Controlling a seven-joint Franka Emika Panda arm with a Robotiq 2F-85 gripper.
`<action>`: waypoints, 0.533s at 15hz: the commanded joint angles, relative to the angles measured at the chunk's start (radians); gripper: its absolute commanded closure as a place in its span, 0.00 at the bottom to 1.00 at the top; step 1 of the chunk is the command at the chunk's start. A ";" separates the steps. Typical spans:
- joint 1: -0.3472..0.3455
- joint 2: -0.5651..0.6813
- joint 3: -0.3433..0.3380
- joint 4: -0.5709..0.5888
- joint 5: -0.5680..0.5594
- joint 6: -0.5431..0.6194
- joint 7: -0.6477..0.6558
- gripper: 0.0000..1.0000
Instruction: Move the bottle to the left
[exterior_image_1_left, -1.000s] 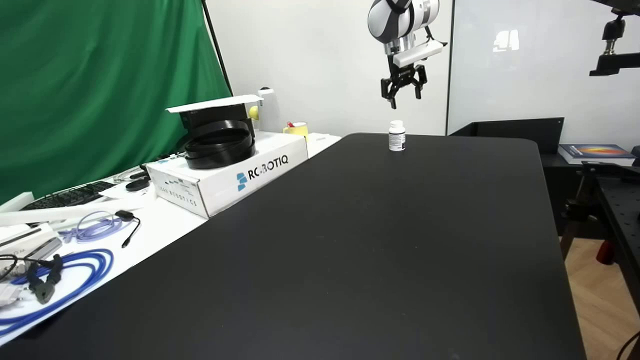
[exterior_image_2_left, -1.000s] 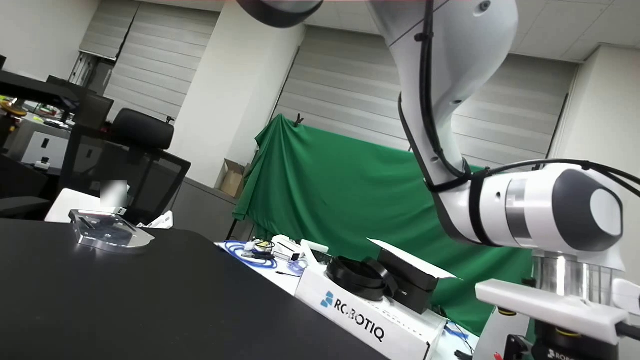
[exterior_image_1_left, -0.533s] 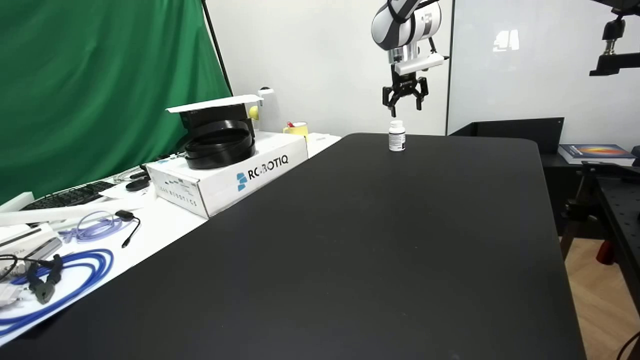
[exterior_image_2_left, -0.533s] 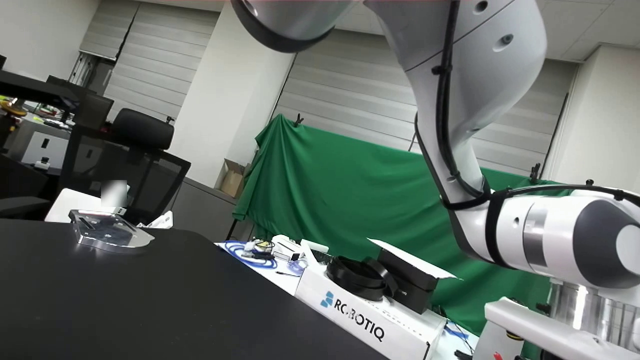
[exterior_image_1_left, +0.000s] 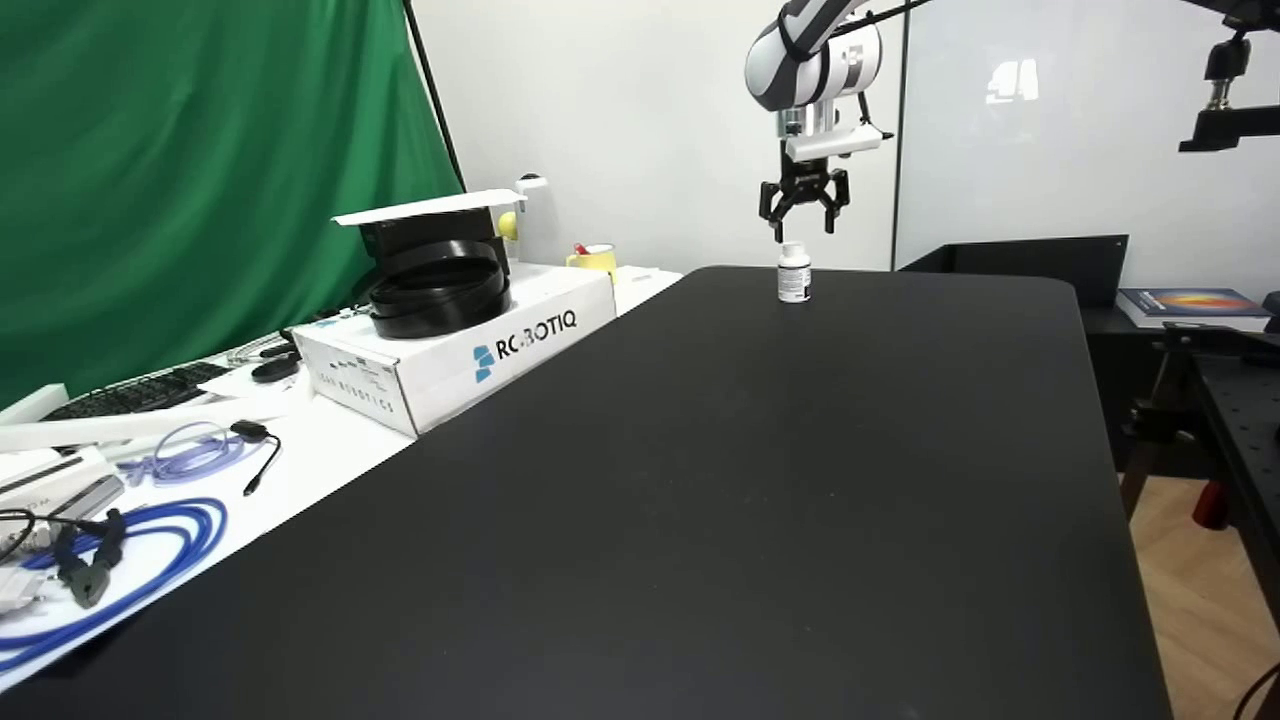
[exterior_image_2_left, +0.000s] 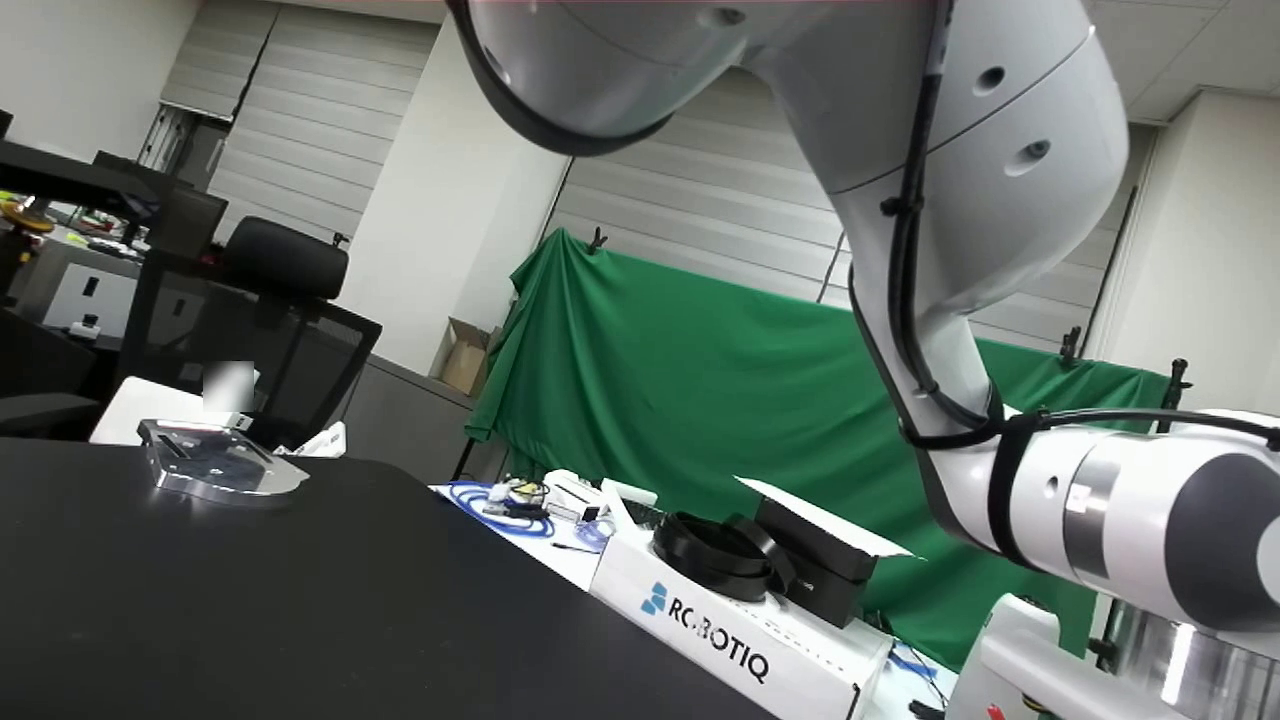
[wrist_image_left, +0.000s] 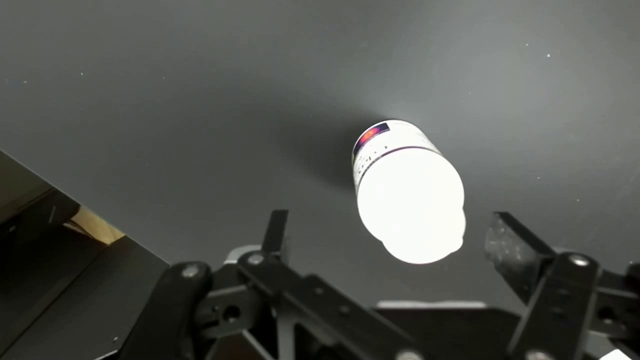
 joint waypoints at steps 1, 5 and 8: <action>-0.023 0.068 0.018 0.102 0.014 -0.001 0.008 0.25; -0.015 0.081 0.017 0.095 0.026 0.037 0.000 0.47; -0.007 0.079 0.021 0.084 0.020 0.047 0.002 0.67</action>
